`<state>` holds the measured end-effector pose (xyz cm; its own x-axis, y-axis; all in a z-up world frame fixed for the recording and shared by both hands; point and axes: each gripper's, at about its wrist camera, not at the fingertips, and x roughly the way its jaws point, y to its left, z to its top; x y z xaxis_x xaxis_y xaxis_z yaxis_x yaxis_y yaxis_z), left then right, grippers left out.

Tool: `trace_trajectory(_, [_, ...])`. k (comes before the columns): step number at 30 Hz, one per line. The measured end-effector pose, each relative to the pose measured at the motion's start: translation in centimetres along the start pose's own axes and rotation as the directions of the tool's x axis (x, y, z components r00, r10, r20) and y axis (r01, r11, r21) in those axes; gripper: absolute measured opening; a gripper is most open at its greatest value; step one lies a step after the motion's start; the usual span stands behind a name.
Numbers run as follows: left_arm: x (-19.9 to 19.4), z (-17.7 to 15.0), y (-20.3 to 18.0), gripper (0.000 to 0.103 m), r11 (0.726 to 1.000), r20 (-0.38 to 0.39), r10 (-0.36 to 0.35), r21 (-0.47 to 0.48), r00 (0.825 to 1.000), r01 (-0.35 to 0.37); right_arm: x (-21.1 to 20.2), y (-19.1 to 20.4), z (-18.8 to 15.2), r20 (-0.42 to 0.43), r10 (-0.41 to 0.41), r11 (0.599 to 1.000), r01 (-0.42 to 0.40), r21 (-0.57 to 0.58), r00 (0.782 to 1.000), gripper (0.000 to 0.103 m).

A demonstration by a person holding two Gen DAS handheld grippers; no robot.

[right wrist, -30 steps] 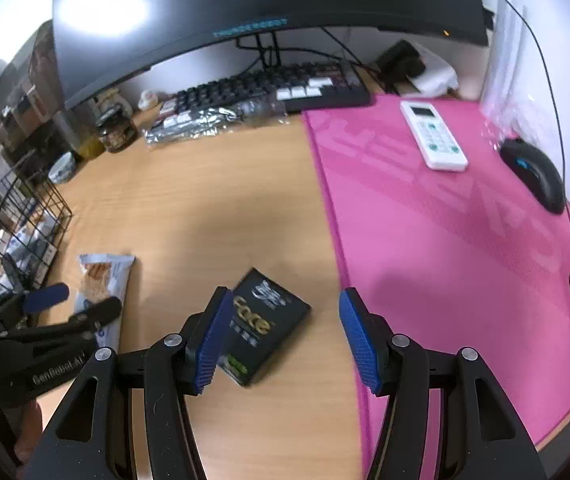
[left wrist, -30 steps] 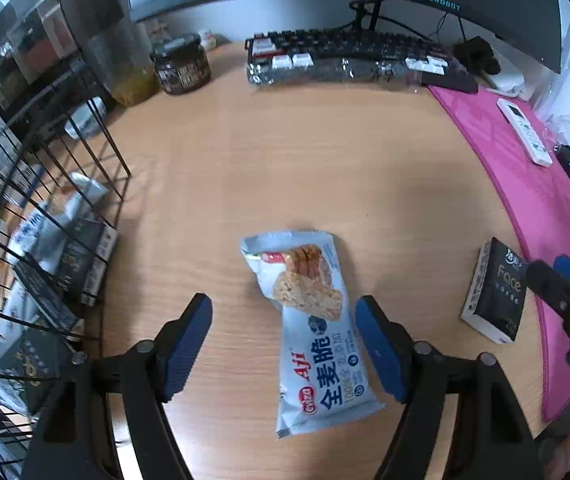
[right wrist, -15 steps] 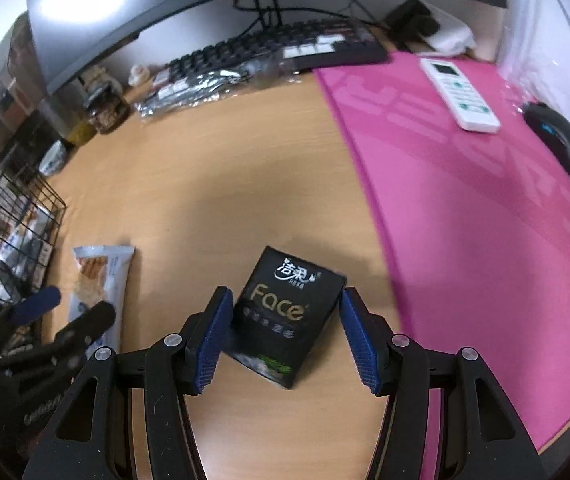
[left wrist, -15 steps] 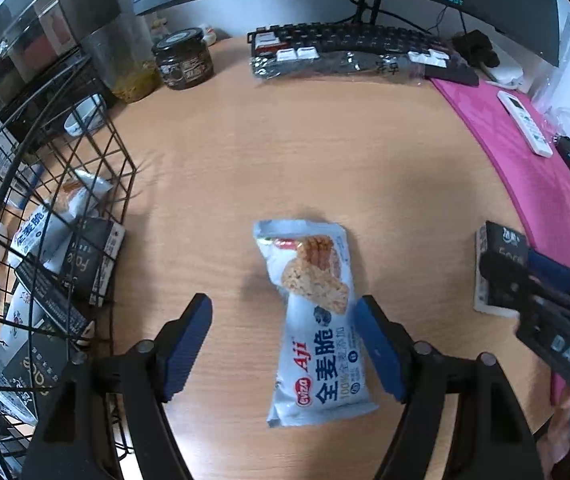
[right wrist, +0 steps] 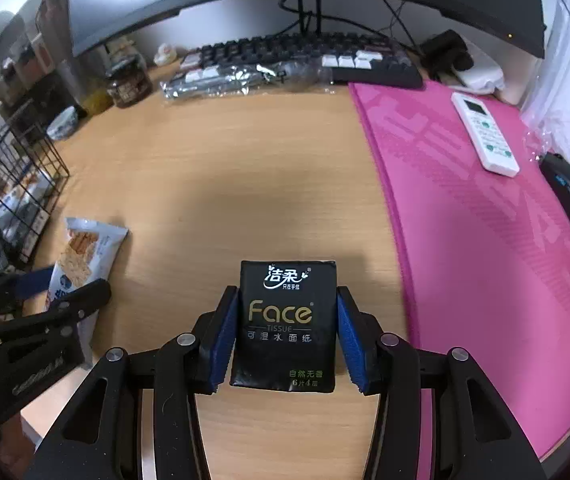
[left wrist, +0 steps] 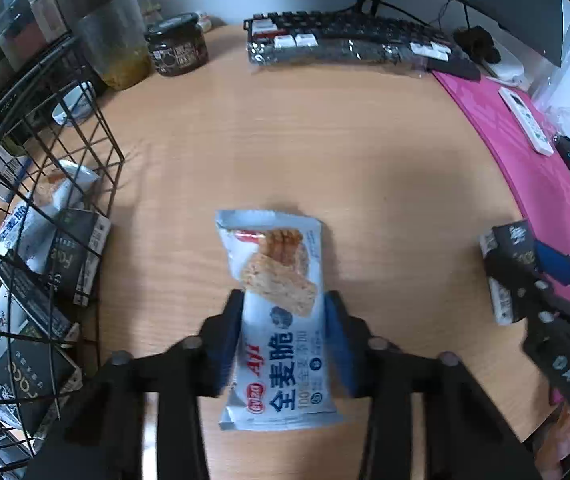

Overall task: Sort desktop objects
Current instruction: 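Grasp the Aji wheat cracker packet with the left gripper while the right holds the tissue pack, then carry both items into the wire basket and open both grippers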

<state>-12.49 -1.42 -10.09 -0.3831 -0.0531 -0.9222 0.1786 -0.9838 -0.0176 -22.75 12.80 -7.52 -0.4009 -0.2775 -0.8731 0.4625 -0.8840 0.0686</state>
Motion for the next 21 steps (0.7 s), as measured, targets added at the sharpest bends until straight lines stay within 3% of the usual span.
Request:
trace_trajectory(11, [-1.3, 0.1, -0.4, 0.038, 1.0, 0.015, -0.002, 0.014, 1.0, 0.002, -2.7, -0.1, -0.1, 0.029, 0.043, 0.999, -0.043, -0.016, 0.999, 0.047])
trace_trajectory(17, [-7.1, 0.6, 1.3, 0.038, 1.0, 0.129, -0.002, -0.01, 0.992, 0.004, -6.3, 2.7, 1.6, 0.089, 0.08, 0.993, -0.072, -0.098, 0.993, 0.047])
trace_trajectory(19, [-10.4, 0.5, 2.6, 0.038, 1.0, 0.187, 0.011, -0.02, 0.982, -0.007, -8.1, 4.7, 2.5, 0.112, 0.133, 0.982, -0.116, -0.148, 0.985, 0.047])
trace_trajectory(21, [-13.2, 0.4, 4.4, 0.038, 0.999, 0.234, 0.021, -0.042, 0.972, -0.012, -9.9, 7.3, 3.5, 0.118, 0.239, 0.956, -0.211, -0.205, 0.964, 0.047])
